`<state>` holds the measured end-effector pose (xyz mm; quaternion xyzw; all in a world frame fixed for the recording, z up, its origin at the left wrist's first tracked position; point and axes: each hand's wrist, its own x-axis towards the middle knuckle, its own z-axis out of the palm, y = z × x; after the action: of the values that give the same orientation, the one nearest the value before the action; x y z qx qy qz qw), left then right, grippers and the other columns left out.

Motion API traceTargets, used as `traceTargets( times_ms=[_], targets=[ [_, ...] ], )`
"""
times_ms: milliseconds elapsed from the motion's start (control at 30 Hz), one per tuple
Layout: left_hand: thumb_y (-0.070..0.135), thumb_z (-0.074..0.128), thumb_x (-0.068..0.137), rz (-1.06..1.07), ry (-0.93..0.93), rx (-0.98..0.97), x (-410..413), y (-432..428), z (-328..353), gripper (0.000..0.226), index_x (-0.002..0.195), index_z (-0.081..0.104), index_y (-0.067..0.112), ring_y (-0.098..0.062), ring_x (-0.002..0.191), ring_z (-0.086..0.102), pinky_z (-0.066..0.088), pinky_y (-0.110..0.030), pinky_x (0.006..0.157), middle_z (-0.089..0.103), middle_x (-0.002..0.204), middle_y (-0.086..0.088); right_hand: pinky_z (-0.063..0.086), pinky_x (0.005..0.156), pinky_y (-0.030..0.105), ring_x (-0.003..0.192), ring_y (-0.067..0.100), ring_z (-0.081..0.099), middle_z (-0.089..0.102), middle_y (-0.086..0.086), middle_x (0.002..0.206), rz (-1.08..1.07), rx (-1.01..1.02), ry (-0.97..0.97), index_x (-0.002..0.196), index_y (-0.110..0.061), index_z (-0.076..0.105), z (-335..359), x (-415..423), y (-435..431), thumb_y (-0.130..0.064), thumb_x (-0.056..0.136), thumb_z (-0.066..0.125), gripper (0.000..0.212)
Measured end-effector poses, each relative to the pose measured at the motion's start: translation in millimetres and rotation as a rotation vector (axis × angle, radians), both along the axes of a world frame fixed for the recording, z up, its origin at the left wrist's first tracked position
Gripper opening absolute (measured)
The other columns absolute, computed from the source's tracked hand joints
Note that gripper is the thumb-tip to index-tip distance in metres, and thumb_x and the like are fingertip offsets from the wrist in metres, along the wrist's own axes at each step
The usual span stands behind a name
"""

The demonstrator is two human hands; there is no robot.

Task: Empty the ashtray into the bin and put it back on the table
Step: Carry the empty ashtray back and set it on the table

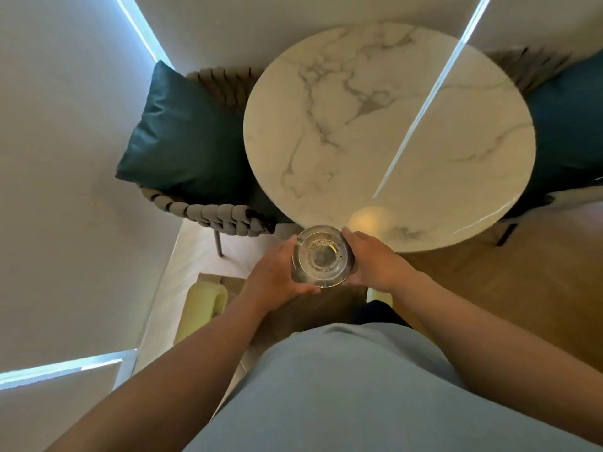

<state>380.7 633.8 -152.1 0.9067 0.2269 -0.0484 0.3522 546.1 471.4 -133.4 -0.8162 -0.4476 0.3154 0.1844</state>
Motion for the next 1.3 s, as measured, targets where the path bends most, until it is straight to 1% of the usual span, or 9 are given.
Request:
traceTargets(
  times_ms=[167, 300, 433, 567, 667, 800, 1000, 1167, 1300],
  targets=[
    [0.062, 0.085, 0.054, -0.12, 0.02, -0.023, 55, -15, 0, 0.101, 0.137, 0.037, 0.03, -0.013, 0.12, 0.049, 0.046, -0.035, 0.1, 0.053, 0.135, 0.005, 0.049, 0.092, 0.036, 0.109, 0.022, 0.055, 0.055, 0.005, 0.122, -0.09, -0.018, 0.018, 0.138, -0.015, 0.035, -3, 35, -35, -0.036, 0.061, 0.092, 0.097],
    [0.058, 0.084, 0.057, -0.147, 0.02, -0.049, 102, -35, 1, 0.094, 0.134, 0.036, 0.033, -0.01, 0.115, 0.05, 0.039, -0.023, 0.091, 0.053, 0.133, 0.005, 0.049, 0.086, 0.035, 0.104, 0.02, 0.054, 0.055, 0.003, 0.116, -0.124, -0.046, 0.021, 0.129, -0.019, 0.038, -11, 75, -58, -0.038, 0.058, 0.093, 0.092],
    [0.054, 0.085, 0.06, -0.123, 0.025, -0.056, 142, -53, 3, 0.094, 0.137, 0.036, 0.03, -0.014, 0.121, 0.05, 0.038, -0.024, 0.095, 0.052, 0.137, 0.002, 0.051, 0.088, 0.04, 0.106, 0.02, 0.055, 0.055, 0.001, 0.119, -0.124, -0.062, 0.042, 0.131, -0.022, 0.038, -16, 119, -70, -0.042, 0.056, 0.093, 0.094],
    [0.059, 0.085, 0.058, -0.06, 0.012, -0.046, 180, -66, 5, 0.093, 0.135, 0.04, 0.033, -0.012, 0.116, 0.054, 0.045, -0.029, 0.098, 0.056, 0.132, 0.007, 0.05, 0.092, 0.037, 0.113, 0.021, 0.055, 0.053, 0.001, 0.128, -0.089, -0.085, 0.06, 0.144, -0.02, 0.031, -20, 162, -75, -0.052, 0.056, 0.09, 0.11],
    [0.057, 0.087, 0.054, -0.033, 0.035, -0.055, 210, -72, 8, 0.1, 0.137, 0.038, 0.031, -0.014, 0.116, 0.052, 0.043, -0.028, 0.097, 0.054, 0.133, 0.005, 0.049, 0.092, 0.037, 0.114, 0.023, 0.054, 0.053, 0.003, 0.129, -0.047, -0.091, 0.066, 0.145, -0.019, 0.029, -18, 201, -76, -0.049, 0.056, 0.091, 0.112],
    [0.063, 0.084, 0.05, 0.025, 0.023, -0.019, 247, -77, 6, 0.103, 0.137, 0.039, 0.03, -0.015, 0.114, 0.053, 0.042, -0.027, 0.094, 0.055, 0.131, 0.004, 0.048, 0.094, 0.038, 0.118, 0.026, 0.053, 0.051, 0.006, 0.132, 0.0, -0.085, 0.061, 0.149, -0.014, 0.026, -18, 246, -72, -0.046, 0.059, 0.091, 0.117],
    [0.057, 0.088, 0.052, 0.047, 0.067, 0.053, 292, -53, -2, 0.111, 0.144, 0.037, 0.02, -0.02, 0.121, 0.049, 0.039, -0.032, 0.101, 0.051, 0.135, 0.001, 0.046, 0.098, 0.038, 0.126, 0.027, 0.05, 0.048, 0.008, 0.139, -0.003, -0.073, 0.052, 0.154, -0.009, 0.021, -23, 292, -47, -0.039, 0.059, 0.093, 0.122],
    [0.056, 0.089, 0.049, 0.04, 0.079, 0.092, 327, -18, -7, 0.112, 0.142, 0.039, 0.02, -0.021, 0.119, 0.05, 0.041, -0.035, 0.099, 0.052, 0.133, -0.001, 0.047, 0.093, 0.036, 0.117, 0.026, 0.054, 0.054, 0.007, 0.128, -0.031, -0.041, 0.031, 0.148, -0.011, 0.031, -28, 321, -15, -0.038, 0.058, 0.093, 0.112],
    [0.054, 0.09, 0.049, 0.016, 0.049, 0.108, 350, 13, -16, 0.104, 0.135, 0.045, 0.018, -0.023, 0.115, 0.052, 0.044, -0.039, 0.096, 0.055, 0.126, -0.002, 0.048, 0.084, 0.034, 0.108, 0.023, 0.056, 0.056, 0.004, 0.118, -0.07, -0.002, 0.027, 0.133, -0.015, 0.043, -36, 340, 12, -0.039, 0.056, 0.093, 0.095]
  ],
)
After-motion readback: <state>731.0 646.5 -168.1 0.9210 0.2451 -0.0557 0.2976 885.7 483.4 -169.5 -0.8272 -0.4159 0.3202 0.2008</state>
